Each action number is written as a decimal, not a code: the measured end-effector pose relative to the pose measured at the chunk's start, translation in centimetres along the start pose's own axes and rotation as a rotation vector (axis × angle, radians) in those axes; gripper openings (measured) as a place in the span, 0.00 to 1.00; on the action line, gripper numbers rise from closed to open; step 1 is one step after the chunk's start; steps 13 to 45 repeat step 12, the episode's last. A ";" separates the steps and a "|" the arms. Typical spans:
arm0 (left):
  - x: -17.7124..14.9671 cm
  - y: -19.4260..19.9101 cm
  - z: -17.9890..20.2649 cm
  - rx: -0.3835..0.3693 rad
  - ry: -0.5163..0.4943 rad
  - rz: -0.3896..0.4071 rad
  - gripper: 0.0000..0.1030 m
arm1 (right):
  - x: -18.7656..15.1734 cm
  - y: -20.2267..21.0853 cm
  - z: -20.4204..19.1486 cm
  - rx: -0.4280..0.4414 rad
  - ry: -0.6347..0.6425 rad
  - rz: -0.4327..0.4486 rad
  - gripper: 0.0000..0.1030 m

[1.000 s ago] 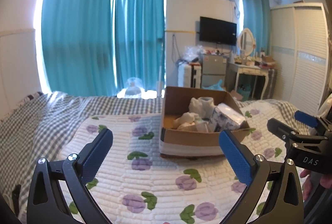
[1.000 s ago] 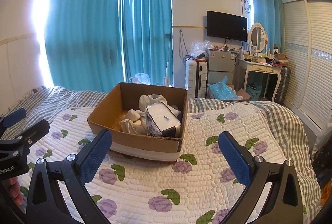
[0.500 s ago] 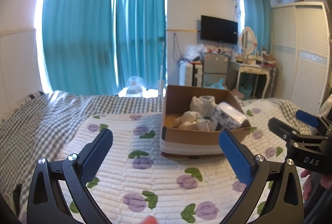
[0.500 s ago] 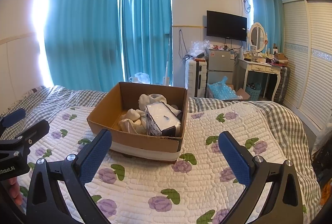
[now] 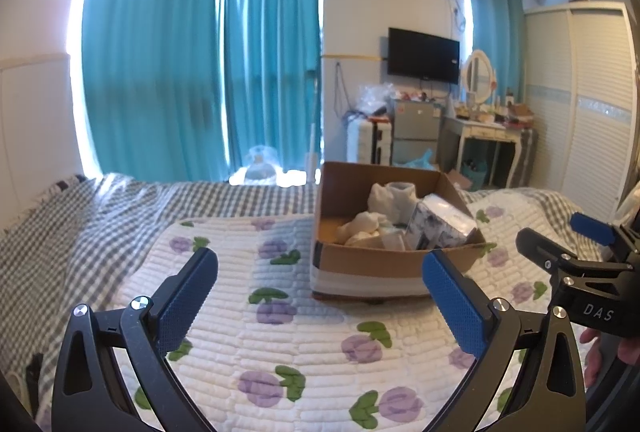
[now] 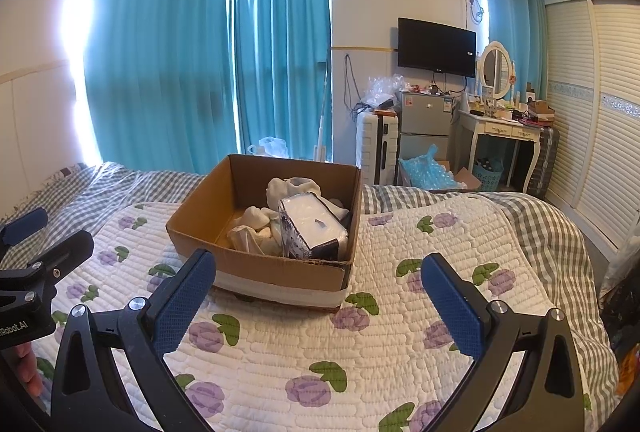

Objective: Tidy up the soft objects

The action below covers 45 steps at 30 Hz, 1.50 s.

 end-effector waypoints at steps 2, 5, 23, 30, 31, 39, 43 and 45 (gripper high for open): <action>-0.1 0.0 -0.1 0.000 0.001 -0.001 1.00 | -0.2 -0.1 -0.1 0.001 0.003 -0.005 1.00; -0.2 -0.1 -0.1 0.003 0.000 -0.006 1.00 | -0.5 -0.2 -0.2 0.001 0.006 -0.012 1.00; -0.3 -0.2 -0.1 -0.002 -0.002 -0.008 1.00 | -0.5 -0.2 -0.3 0.004 0.003 -0.015 1.00; -0.3 -0.2 -0.1 -0.002 -0.002 -0.008 1.00 | -0.5 -0.2 -0.3 0.004 0.003 -0.015 1.00; -0.3 -0.2 -0.1 -0.002 -0.002 -0.008 1.00 | -0.5 -0.2 -0.3 0.004 0.003 -0.015 1.00; -0.3 -0.2 -0.1 -0.002 -0.002 -0.008 1.00 | -0.5 -0.2 -0.3 0.004 0.003 -0.015 1.00; -0.3 -0.2 -0.1 -0.002 -0.002 -0.008 1.00 | -0.5 -0.2 -0.3 0.004 0.003 -0.015 1.00; -0.3 -0.2 -0.1 -0.002 -0.002 -0.008 1.00 | -0.5 -0.2 -0.3 0.004 0.003 -0.015 1.00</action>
Point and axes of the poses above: each gripper's, at about its wrist camera, not at the fingertips, and y roughly against the way its jaws point, z to its right, x to its top, the point moved 4 cm from there along -y, roughly the way its jaws point, and after that the axes turned 11 degrees about z, right-handed, at the moved point
